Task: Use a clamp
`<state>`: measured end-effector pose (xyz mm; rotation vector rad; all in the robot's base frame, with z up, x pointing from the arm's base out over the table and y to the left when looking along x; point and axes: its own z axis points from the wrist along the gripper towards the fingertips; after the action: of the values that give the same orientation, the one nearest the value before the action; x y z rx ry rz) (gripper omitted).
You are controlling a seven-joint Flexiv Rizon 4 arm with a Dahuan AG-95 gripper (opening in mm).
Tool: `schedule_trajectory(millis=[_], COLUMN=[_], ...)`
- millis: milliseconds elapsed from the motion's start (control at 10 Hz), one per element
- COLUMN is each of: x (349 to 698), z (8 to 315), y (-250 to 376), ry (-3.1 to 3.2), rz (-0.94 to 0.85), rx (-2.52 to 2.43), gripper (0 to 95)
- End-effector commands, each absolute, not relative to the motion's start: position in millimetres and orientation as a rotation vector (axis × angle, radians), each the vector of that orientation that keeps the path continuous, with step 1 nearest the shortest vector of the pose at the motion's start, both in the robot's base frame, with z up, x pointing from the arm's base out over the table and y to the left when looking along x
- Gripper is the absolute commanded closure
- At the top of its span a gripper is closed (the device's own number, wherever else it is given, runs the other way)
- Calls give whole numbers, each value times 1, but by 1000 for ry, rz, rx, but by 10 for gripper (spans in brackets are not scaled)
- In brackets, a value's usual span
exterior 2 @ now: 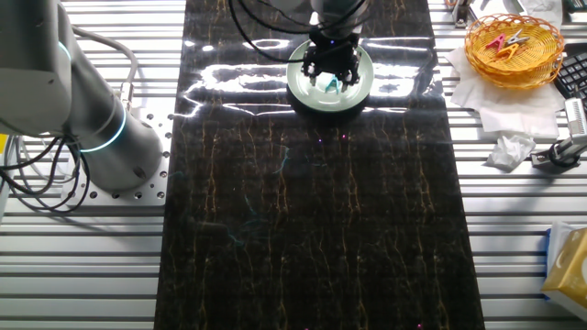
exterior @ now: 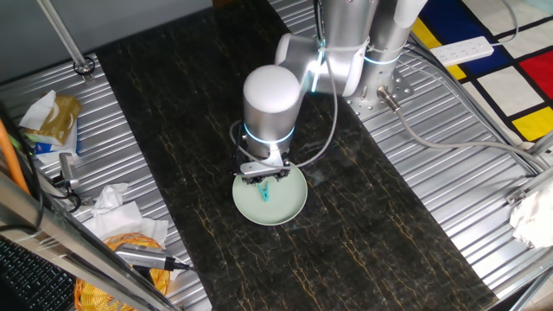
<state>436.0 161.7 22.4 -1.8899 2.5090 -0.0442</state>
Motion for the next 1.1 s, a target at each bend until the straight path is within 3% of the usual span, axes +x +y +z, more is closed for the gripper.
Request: schedule_trajectory(millis=[100,1100], x=[439,440], z=[17,13], y=[162,162], ry=[2514,2495], rz=[-46,13], rx=[-1876,-1823], gripper=[380,380])
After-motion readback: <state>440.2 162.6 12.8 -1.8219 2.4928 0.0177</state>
